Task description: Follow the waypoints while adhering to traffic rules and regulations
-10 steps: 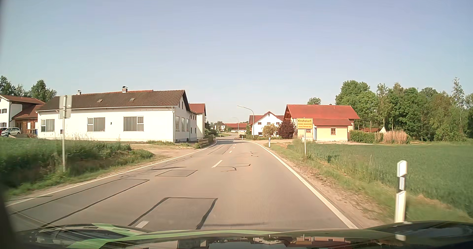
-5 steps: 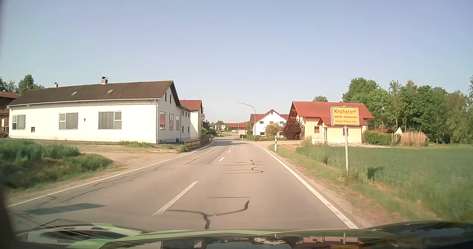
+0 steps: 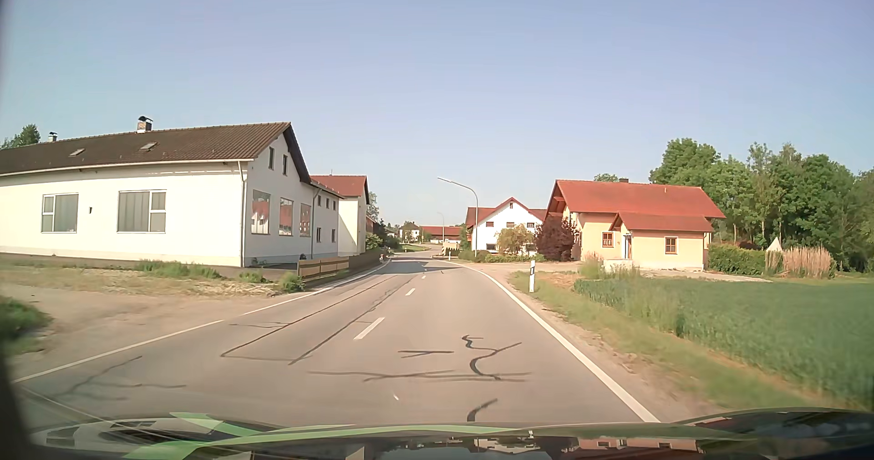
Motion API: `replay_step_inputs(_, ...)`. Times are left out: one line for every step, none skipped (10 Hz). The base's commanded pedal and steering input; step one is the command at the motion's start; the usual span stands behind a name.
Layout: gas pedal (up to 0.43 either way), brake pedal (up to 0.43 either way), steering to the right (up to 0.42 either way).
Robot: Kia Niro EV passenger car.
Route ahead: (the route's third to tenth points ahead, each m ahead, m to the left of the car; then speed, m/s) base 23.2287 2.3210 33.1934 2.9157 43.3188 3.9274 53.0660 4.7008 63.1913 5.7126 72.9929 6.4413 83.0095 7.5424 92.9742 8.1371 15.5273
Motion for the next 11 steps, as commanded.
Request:
replay_step_inputs(0.059,0.000,-0.010)
replay_step_inputs(0.059,0.000,-0.010)
replay_step_inputs(0.067,0.000,-0.010)
replay_step_inputs(0.067,0.000,-0.011)
replay_step_inputs(0.067,0.000,-0.012)
replay_step_inputs(0.079,0.000,-0.012)
replay_step_inputs(0.087,0.000,-0.013)
replay_step_inputs(0.087,0.000,-0.014)
replay_step_inputs(0.087,0.000,-0.015)
replay_step_inputs(0.087,0.000,-0.016)
replay_step_inputs(0.059,0.000,-0.018)
